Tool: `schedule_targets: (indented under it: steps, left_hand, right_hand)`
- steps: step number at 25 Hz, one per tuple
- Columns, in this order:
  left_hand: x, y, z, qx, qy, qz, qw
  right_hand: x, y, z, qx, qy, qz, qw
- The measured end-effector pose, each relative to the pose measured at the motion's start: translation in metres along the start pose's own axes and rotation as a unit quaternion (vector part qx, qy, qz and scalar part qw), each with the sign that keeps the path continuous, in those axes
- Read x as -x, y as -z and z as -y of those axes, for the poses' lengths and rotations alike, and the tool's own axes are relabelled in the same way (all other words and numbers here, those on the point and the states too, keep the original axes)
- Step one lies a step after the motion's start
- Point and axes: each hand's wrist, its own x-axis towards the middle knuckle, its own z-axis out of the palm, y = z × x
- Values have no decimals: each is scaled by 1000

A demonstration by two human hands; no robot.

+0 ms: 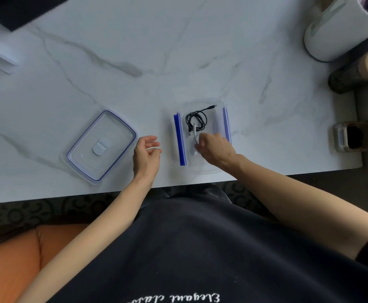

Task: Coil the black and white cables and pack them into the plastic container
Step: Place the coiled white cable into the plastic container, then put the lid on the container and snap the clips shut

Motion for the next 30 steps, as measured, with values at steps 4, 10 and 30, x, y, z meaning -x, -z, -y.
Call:
schedule_targets:
  steps: [4, 10, 30]
  left_hand:
    - [-2, 21, 12, 9, 14, -12, 1000]
    - [1, 28, 21, 12, 32, -2, 999]
    - [-25, 116, 44, -74, -34, -162, 983]
  right_hand:
    - [-9, -3, 4, -11, -23, 3, 1000]
    - [-13, -12, 9, -30, -17, -31, 999]
    - [-58, 4, 150, 12, 175, -60, 983]
